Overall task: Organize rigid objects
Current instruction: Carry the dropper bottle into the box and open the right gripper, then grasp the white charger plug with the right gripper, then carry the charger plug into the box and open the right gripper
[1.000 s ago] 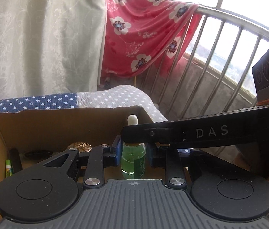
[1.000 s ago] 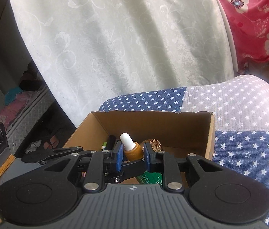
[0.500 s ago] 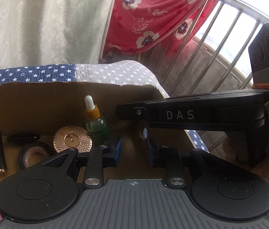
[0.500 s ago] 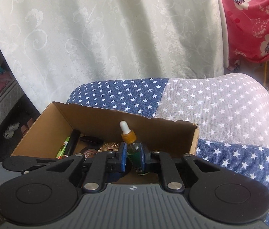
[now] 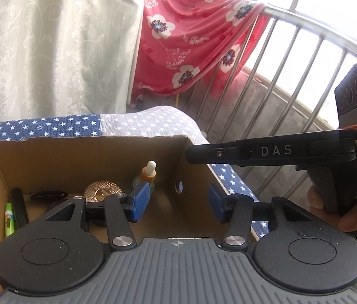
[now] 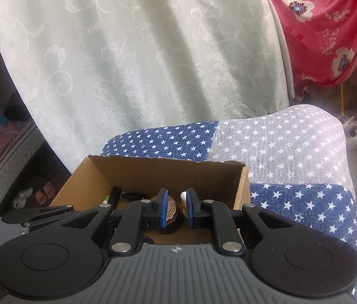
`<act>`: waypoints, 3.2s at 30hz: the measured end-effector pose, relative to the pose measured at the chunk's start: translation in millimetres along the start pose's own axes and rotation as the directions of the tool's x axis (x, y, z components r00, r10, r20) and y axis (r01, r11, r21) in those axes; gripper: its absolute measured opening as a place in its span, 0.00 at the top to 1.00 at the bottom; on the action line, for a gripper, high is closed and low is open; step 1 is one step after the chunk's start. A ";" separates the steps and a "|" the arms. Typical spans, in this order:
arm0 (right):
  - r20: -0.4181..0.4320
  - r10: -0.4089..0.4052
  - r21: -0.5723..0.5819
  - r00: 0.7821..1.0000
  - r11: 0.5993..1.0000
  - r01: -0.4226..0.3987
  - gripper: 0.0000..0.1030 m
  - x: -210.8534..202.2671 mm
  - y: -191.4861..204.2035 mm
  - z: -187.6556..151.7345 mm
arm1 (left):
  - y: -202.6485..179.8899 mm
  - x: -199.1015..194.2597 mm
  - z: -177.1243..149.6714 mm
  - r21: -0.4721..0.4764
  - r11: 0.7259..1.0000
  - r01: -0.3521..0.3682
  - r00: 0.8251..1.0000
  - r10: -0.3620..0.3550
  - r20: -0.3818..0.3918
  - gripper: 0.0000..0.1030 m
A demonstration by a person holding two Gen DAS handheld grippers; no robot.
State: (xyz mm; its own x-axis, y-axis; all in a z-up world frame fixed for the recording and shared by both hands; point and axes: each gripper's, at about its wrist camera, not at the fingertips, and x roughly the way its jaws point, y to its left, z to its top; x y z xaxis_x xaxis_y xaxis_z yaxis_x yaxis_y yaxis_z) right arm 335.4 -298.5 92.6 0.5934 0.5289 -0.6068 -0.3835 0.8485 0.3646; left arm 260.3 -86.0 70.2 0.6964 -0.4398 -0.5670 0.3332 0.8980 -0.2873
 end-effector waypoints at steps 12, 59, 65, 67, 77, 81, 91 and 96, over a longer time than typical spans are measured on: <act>0.116 0.163 0.080 0.980 0.982 -0.172 0.78 -80.3 37.3 -91.3 | -15.8 -100.2 -74.1 0.160 0.985 0.063 0.993 -0.077 0.085 0.23; -0.245 0.040 0.162 0.969 0.987 0.001 0.57 53.6 90.6 -149.8 | 17.7 -57.7 -179.6 0.079 0.977 -0.196 0.976 0.187 0.112 0.69; -0.216 0.034 0.161 0.976 0.987 0.002 0.58 34.6 97.3 -154.7 | 7.2 -74.8 -183.1 0.096 0.978 -0.185 0.977 0.172 0.125 0.69; -0.194 0.030 0.154 0.980 0.988 0.000 0.58 21.4 103.2 -155.8 | 0.3 -85.9 -183.8 0.109 0.977 -0.181 0.976 0.165 0.141 0.69; 0.007 0.020 0.009 1.000 1.000 -0.020 0.58 -59.3 151.7 -127.5 | -41.4 -152.4 -165.7 0.173 0.963 -0.208 0.924 0.135 0.358 0.69; 0.032 0.038 -0.014 0.999 0.999 -0.037 0.58 -61.2 154.5 -95.9 | -44.6 -148.9 -131.3 0.174 0.958 -0.226 0.909 0.144 0.392 0.69; -0.115 0.076 0.082 0.990 0.994 -0.067 0.58 17.6 109.2 -25.8 | -6.7 -89.8 -45.5 0.020 0.992 -0.124 0.979 0.119 0.166 0.67; -0.233 0.091 0.164 0.968 0.985 -0.053 0.58 66.9 75.4 -20.3 | 20.8 -45.3 -29.5 -0.130 0.988 -0.081 0.996 0.083 0.014 0.65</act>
State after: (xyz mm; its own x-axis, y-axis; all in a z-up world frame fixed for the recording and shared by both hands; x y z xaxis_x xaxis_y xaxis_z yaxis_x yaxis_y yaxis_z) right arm 331.9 -199.4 65.2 0.3746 0.5851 -0.7193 -0.2926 0.8107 0.5071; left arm 217.0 -47.7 67.1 0.7305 -0.3631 -0.5783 0.1900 0.9215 -0.3387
